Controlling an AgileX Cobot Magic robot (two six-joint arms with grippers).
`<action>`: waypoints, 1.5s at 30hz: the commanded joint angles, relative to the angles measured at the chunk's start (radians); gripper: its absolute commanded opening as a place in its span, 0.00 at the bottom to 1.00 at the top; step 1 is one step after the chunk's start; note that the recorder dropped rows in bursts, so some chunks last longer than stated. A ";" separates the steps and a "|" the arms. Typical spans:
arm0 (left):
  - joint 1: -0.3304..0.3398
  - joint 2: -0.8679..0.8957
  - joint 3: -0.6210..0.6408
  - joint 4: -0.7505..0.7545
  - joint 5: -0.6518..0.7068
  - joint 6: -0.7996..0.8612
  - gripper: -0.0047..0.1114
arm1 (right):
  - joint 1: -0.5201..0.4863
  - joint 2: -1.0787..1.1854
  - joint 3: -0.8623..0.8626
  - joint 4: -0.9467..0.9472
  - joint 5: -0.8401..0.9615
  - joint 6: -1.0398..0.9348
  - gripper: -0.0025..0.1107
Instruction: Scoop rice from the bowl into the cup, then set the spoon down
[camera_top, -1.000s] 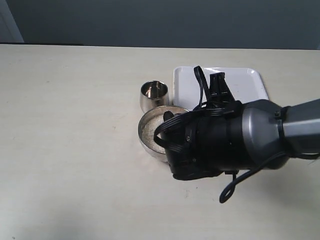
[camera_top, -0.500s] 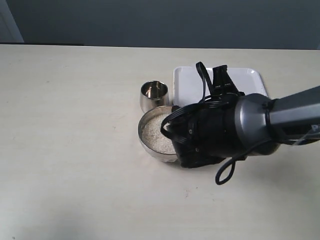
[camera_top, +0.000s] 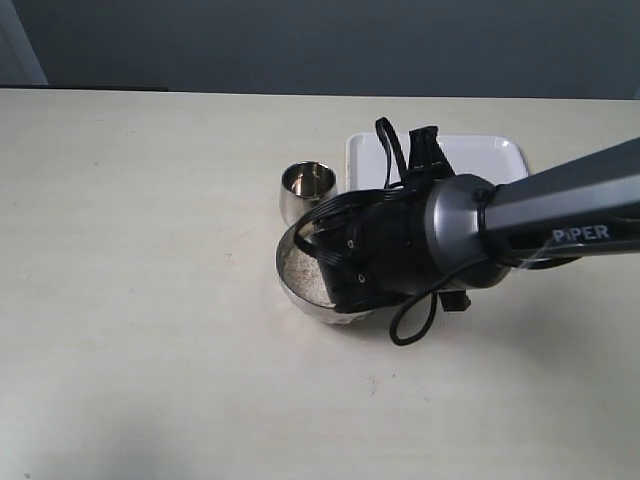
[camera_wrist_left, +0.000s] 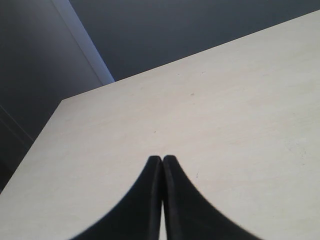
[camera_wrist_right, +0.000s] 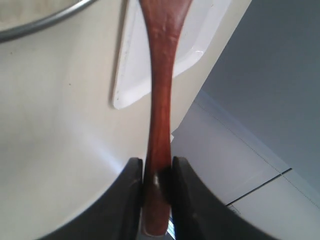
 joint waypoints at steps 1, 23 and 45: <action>-0.011 -0.003 0.002 -0.004 -0.005 -0.003 0.04 | -0.004 0.001 -0.008 0.007 0.003 -0.014 0.01; -0.011 -0.003 0.002 -0.004 -0.005 -0.003 0.04 | 0.039 0.023 -0.014 0.059 0.003 -0.022 0.01; -0.011 -0.003 0.002 -0.005 -0.005 -0.003 0.04 | 0.064 0.053 -0.033 0.188 -0.019 -0.143 0.01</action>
